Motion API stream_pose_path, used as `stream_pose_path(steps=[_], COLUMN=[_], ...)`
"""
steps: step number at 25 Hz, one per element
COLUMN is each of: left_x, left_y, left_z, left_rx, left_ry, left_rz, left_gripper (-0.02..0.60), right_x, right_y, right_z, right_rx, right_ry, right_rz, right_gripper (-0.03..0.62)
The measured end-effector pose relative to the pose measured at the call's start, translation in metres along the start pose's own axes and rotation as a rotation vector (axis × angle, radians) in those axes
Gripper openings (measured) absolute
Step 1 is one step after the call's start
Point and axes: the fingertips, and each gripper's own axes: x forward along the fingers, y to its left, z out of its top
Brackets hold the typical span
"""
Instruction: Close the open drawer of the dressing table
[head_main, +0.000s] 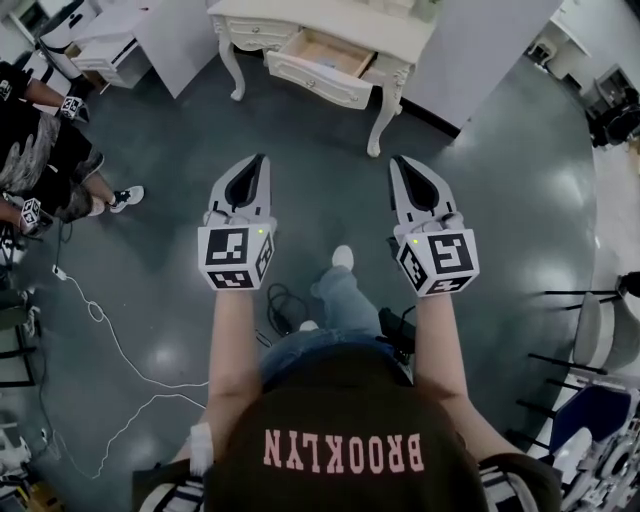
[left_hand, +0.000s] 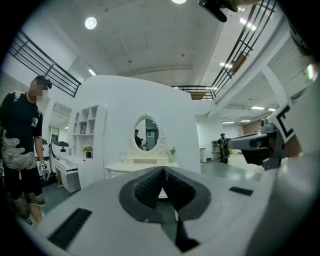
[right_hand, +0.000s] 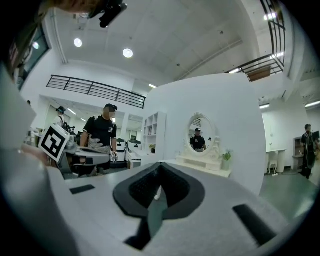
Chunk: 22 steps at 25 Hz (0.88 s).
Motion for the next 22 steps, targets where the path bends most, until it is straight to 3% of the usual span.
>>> stream_pose_path(steps=[22], left_x=[0.219], left_y=[0.046], left_z=[0.002], left_rx=[0.005], left_ry=[0.063], left_rz=[0.096], left_gripper=[0.003], right_x=[0.189], right_y=[-0.136], right_z=[-0.018], right_rx=[0.016], right_ry=[0.060], right_rz=[0.108], right_gripper=[-0.003])
